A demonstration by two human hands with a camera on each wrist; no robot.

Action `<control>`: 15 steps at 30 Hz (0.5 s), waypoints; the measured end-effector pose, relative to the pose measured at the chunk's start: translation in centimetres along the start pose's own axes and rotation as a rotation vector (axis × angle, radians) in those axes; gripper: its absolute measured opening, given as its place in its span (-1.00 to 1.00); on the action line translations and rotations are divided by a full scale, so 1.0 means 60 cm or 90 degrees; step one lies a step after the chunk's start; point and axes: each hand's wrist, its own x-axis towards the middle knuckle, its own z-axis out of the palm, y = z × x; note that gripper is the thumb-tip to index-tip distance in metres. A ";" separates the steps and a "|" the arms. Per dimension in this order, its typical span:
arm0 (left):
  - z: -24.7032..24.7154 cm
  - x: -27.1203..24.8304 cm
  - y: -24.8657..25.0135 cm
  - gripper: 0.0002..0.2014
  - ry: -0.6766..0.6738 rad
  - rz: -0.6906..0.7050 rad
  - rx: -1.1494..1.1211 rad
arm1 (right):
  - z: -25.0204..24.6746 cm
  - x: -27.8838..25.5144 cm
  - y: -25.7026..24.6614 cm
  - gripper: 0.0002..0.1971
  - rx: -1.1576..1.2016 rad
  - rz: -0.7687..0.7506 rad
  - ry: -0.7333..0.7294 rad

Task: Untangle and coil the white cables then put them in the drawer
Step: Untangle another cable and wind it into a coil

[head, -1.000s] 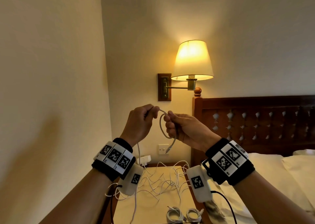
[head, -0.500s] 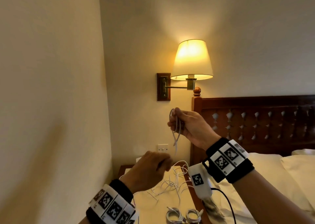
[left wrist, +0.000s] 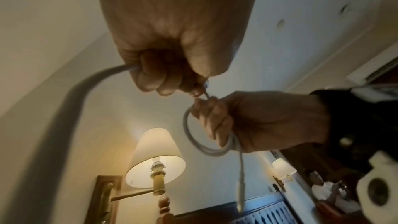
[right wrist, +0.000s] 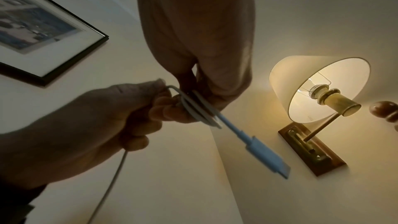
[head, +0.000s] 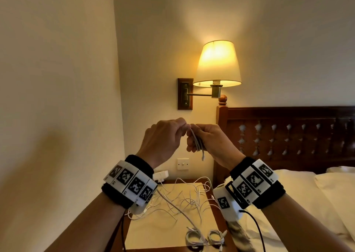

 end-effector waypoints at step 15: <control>0.070 -0.064 -0.100 -0.70 0.026 -0.102 -0.258 | -0.059 -0.002 -0.013 -0.63 0.598 0.159 -0.138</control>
